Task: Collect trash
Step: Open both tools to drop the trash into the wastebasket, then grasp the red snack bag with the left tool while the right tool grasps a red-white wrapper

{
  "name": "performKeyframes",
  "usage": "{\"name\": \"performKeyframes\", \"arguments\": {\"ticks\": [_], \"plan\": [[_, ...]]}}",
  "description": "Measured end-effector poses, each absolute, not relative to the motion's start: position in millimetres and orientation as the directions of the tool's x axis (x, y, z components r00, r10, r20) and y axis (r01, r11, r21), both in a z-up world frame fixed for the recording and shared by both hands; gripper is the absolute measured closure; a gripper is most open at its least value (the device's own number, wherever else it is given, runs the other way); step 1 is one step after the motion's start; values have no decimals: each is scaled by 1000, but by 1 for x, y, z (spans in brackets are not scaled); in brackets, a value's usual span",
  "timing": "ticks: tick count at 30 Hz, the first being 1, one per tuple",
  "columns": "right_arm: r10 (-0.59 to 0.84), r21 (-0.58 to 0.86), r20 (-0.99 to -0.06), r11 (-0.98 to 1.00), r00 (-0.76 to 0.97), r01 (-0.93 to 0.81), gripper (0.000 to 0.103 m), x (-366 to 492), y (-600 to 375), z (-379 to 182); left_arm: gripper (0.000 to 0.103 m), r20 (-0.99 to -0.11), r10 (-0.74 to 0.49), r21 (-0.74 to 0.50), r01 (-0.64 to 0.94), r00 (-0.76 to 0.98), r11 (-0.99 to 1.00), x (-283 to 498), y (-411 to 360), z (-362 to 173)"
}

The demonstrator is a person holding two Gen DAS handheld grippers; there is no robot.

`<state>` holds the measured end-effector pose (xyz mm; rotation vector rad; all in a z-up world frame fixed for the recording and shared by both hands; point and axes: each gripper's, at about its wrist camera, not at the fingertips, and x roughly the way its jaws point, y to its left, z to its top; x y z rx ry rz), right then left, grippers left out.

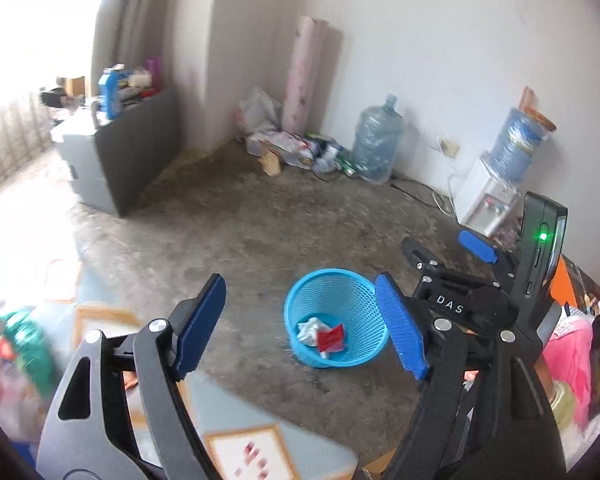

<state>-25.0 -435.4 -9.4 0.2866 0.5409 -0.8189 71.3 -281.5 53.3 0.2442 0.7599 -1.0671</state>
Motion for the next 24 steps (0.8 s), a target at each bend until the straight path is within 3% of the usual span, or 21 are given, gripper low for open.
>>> {"name": "performKeyframes", "arguments": {"ticks": [5,11,20,24], "plan": [[-535,15,-502,780,680,625,6,-6,-374,24,28,-614,-679,-166,775,403,610,69,-190,72],[-260,174,-441,914,859,366,6,4,-313,51,28,-542,-608,-131,657,580,743,59,-80,89],[103,273,-466,961,879,32,8,43,-211,59,28,-526,-396,-106,404,753,909,48,61,83],[231,312,-487,947,842,-79,19,60,-168,60,34,-547,-333,-141,307,768,941,52,106,71]]}}
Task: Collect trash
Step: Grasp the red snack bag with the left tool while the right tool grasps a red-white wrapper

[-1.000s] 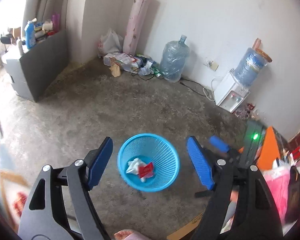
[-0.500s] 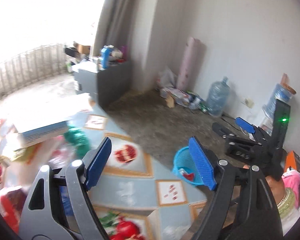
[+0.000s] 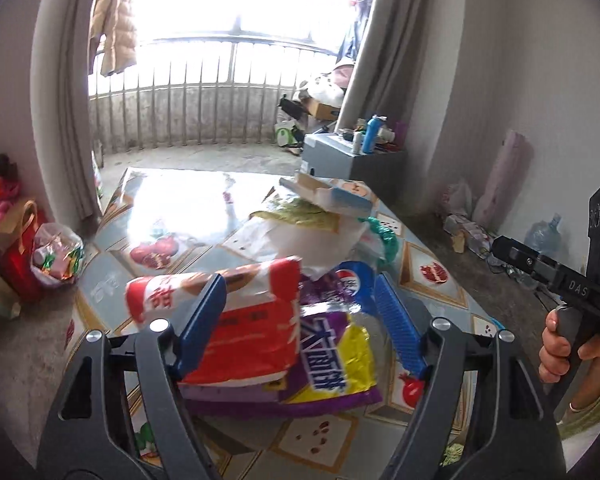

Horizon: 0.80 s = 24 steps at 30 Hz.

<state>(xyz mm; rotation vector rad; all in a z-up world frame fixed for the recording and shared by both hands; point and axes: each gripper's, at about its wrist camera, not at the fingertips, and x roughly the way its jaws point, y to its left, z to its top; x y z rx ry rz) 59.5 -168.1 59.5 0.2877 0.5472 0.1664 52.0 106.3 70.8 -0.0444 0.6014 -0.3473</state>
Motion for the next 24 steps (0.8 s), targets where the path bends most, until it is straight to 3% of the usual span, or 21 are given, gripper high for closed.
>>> {"name": "performKeyframes", "arguments": {"ticks": [12,24], "plan": [[488,454,-546,855,681,-249,47,106,-97,43,64,-570,-314,-305,159,760,939,72,204,39],[669,625,-538,725,512,-289,48,158,-51,26,67,-574,-410,-533,58,709,844,131,268,-1]]}}
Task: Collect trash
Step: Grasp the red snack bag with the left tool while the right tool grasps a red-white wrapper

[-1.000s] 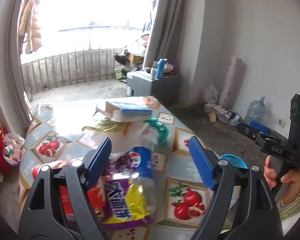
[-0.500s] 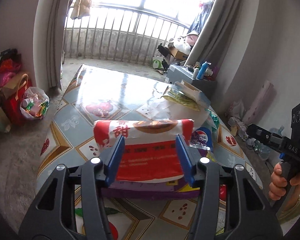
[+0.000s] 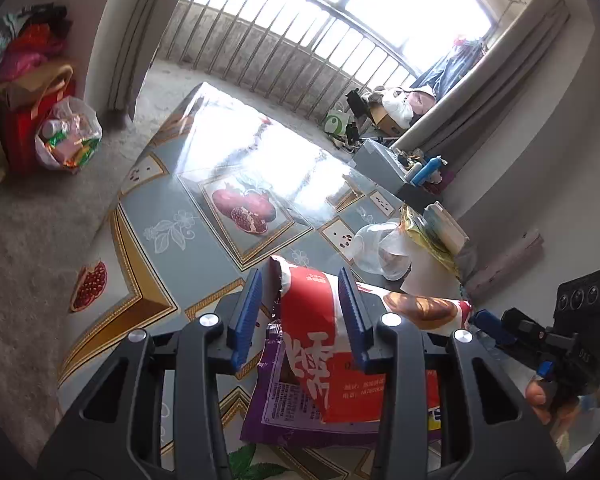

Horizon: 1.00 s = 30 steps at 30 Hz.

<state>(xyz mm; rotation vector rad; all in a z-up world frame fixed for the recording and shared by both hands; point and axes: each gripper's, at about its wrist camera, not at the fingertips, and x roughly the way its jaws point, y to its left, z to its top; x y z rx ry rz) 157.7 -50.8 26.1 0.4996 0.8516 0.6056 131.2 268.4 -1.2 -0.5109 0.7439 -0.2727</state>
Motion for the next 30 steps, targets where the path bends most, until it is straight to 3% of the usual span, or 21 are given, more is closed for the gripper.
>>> {"name": "performKeyframes", "arguments": {"ticks": [9,11,13,16,22,30], "plan": [[758,758,-510,619,407,-204,48,185,-44,-5,67,-564,-532,-665,35,632,746,152,280,-33],[779,784,-490,590,390,-192,59,189,-44,-9,67,-555,-551,-680,40,623,732,153,279,-35],[795,802,-475,568,377,-186,79,192,-42,-13,68,-545,-570,-695,49,614,717,153,278,-36],[826,831,-431,520,364,-198,84,195,-40,-13,68,-530,-586,-707,63,613,705,148,276,-32],[862,844,-359,464,358,-269,90,189,-35,2,68,-509,-566,-692,83,648,717,130,279,-9],[889,850,-275,403,366,-339,90,159,-51,30,68,-471,-563,-645,170,679,745,91,264,38]]}}
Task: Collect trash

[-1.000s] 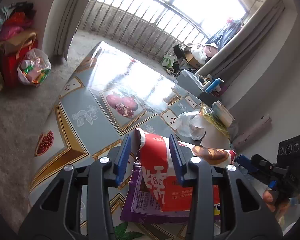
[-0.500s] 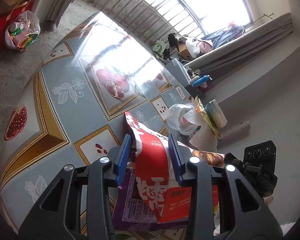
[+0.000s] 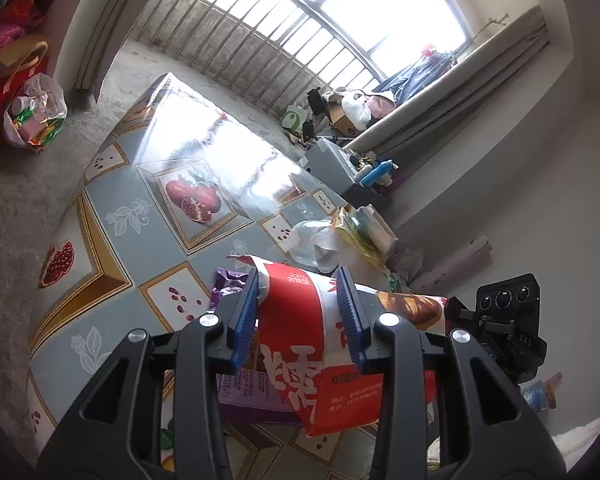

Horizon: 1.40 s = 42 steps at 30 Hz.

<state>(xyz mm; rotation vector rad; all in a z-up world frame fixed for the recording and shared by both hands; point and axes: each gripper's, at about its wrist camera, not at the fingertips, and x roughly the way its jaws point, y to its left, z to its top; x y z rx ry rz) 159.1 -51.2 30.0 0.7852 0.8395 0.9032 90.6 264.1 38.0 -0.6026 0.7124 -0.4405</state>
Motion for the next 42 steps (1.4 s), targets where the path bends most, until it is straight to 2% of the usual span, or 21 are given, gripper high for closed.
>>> {"name": "performKeyframes", "arguments": {"ticks": [8,13,19,24,27,32,39,42], "plan": [[843,796,-259,463,472,-391,91,101,-108,58,68,-443,-649,-628,302,619,717,73,210,60],[781,783,-290,526,554,-331,91,72,-153,49,68,-462,-694,-607,373,552,701,77,160,48],[744,836,-256,491,617,-244,96,60,-199,28,68,-543,-652,-508,411,529,757,84,122,30],[729,863,-210,451,652,-226,96,57,-224,25,68,-611,-599,-447,399,518,801,79,127,12],[727,864,-205,449,655,-227,96,53,-225,22,65,-645,-550,-354,431,530,830,64,125,8],[731,875,-209,436,650,-210,96,49,-223,16,48,-689,-476,-140,543,547,828,29,105,4],[730,882,-200,424,653,-205,97,50,-224,17,45,-689,-283,230,572,668,788,5,78,-10],[729,882,-202,425,654,-202,97,50,-222,17,45,-674,-208,343,550,709,762,4,71,-22]]}}
